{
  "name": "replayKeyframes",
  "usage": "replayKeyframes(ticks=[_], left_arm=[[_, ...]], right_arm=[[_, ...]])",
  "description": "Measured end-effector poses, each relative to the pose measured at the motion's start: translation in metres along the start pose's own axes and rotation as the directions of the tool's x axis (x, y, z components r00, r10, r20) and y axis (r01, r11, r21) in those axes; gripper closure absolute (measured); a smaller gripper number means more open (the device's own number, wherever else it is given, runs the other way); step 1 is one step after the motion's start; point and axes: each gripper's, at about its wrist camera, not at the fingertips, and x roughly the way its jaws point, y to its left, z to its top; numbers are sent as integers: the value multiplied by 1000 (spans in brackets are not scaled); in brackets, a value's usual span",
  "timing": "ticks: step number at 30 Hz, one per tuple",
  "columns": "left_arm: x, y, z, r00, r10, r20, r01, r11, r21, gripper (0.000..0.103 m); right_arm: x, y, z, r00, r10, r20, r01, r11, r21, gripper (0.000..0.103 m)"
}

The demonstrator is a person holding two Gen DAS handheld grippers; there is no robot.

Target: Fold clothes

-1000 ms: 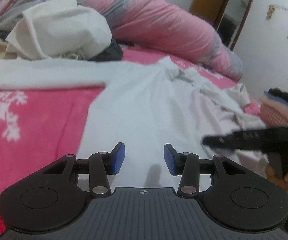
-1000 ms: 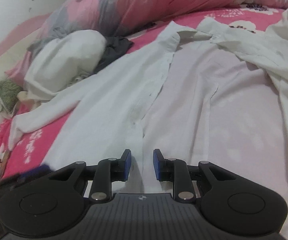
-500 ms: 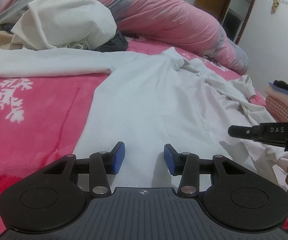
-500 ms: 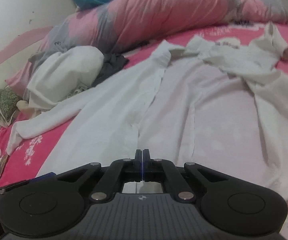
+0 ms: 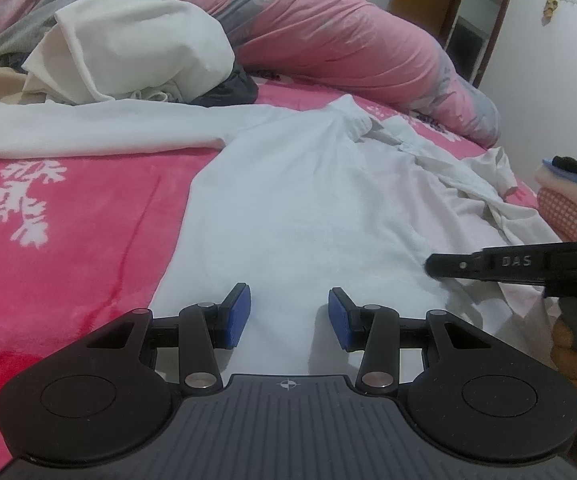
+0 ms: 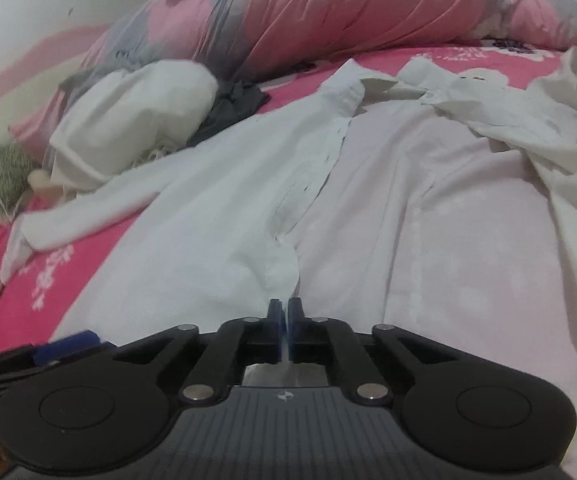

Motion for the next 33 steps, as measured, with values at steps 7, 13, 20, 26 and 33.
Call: replayKeyframes(ticks=[7, 13, 20, 26, 33], left_arm=[[3, -1, 3, 1000, -16, -1, 16, 1000, 1, 60], [6, -3, 2, 1000, -16, -3, 16, 1000, 15, 60], [-18, 6, 4, 1000, -9, 19, 10, 1000, -27, 60], [-51, 16, -3, 999, 11, 44, -9, 998, -63, 60], [-73, 23, -20, 997, 71, 21, -68, 993, -99, 59]], right_arm=[[-28, 11, -9, 990, -87, 110, 92, 995, -38, 102], [-14, 18, -19, 981, -168, 96, 178, 978, -112, 100], [-46, -17, -8, 984, -135, 115, 133, 991, 22, 73], [-108, -24, -28, 989, -42, 139, 49, 998, -46, 73], [-144, -34, -59, 991, -26, 130, 31, 999, -40, 73]])
